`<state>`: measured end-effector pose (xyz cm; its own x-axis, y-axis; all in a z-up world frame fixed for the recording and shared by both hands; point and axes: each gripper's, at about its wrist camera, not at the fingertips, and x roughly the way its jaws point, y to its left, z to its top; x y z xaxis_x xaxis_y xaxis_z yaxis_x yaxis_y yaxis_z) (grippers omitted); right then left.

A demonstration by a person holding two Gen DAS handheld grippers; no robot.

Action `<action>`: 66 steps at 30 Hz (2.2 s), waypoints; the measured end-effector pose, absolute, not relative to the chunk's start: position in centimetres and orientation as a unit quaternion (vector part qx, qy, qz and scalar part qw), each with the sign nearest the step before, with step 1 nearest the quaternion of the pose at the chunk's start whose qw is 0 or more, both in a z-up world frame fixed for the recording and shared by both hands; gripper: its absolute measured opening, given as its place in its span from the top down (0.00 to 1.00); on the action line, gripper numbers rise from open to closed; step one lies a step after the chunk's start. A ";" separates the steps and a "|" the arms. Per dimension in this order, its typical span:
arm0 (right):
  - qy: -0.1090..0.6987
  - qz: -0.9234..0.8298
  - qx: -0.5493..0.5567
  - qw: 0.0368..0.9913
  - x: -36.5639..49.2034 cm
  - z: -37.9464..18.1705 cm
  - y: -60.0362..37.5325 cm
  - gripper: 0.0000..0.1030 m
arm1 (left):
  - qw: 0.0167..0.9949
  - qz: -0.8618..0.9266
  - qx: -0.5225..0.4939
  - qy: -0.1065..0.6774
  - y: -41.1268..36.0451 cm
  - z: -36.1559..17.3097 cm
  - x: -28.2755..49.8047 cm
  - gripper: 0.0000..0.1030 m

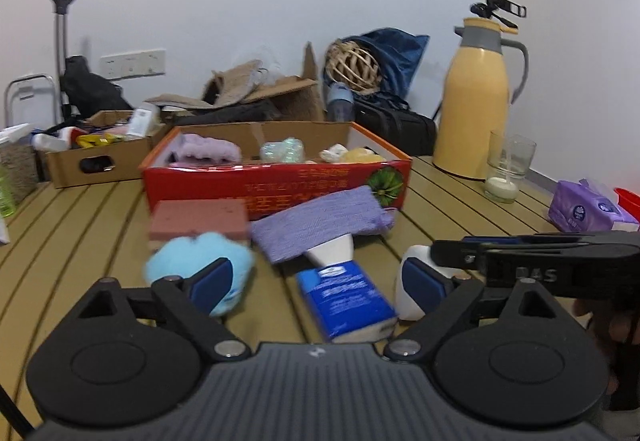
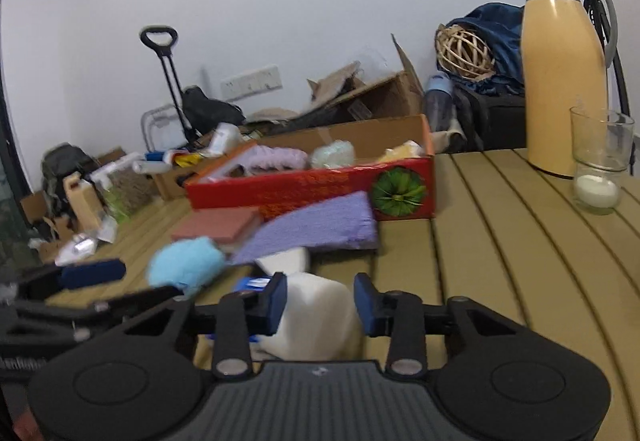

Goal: Organize soft objects
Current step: 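Grasp the white foam ball with the right tool, then grasp the white triangular foam piece with the left tool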

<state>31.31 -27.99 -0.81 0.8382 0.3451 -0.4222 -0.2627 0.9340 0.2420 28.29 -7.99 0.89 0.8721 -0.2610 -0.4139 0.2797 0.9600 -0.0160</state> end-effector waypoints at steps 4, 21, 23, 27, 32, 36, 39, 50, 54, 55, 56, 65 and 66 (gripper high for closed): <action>0.250 0.119 0.086 0.957 30.8 -1.0 -31.5 0.64 | 0.960 -0.179 0.026 0.213 -10.6 0.5 29.3 0.10; 0.282 0.161 0.247 0.913 32.5 -4.9 -35.2 0.81 | 0.891 -0.272 -0.117 0.345 -13.4 -2.0 33.9 0.82; 0.281 0.162 0.249 0.913 31.9 -4.4 -35.0 0.82 | 0.897 -0.273 -0.113 0.328 -13.2 -1.0 32.6 0.82; 0.256 0.169 0.231 0.923 29.4 -2.0 -34.0 0.82 | 0.906 -0.279 -0.121 0.294 -11.9 0.8 29.9 0.82; 0.234 0.180 0.211 0.932 27.6 0.4 -32.2 0.82 | 0.918 -0.271 -0.124 0.262 -10.1 2.3 27.9 0.82; 0.222 0.189 0.199 0.936 28.3 2.2 -30.9 0.82 | 0.924 -0.267 -0.127 0.241 -8.7 4.3 28.8 0.82; 0.209 0.199 0.197 0.937 30.1 3.8 -30.1 0.82 | 0.930 -0.264 -0.127 0.223 -7.9 5.6 30.3 0.82; 0.186 0.213 0.226 0.932 39.0 6.9 -29.7 0.87 | 0.930 -0.283 -0.125 0.200 -6.6 8.2 38.5 0.80; 0.190 0.206 0.228 0.932 40.0 5.9 -30.4 0.88 | 0.929 -0.273 -0.126 0.214 -6.1 6.3 38.6 0.38; 0.197 0.201 0.228 0.932 39.9 5.1 -30.7 0.88 | 0.933 -0.258 -0.110 0.225 -6.2 5.2 38.1 0.34; 0.208 0.196 0.229 0.930 39.9 4.3 -31.1 0.88 | 0.936 -0.242 -0.094 0.237 -6.4 4.1 37.8 0.34; 0.300 0.141 0.199 0.922 39.3 -2.7 -32.4 0.84 | 0.933 -0.145 -0.020 0.329 -10.2 -2.5 39.9 0.34; 0.299 0.135 0.196 0.924 39.1 -2.8 -32.4 0.83 | 0.933 -0.142 -0.017 0.331 -10.5 -2.5 40.2 0.34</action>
<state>39.10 -32.40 -2.84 0.7853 0.3659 -0.4995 -0.1317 0.8869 0.4427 40.21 -10.51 -2.55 0.7412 -0.2757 -0.6121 0.2529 0.9593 -0.1259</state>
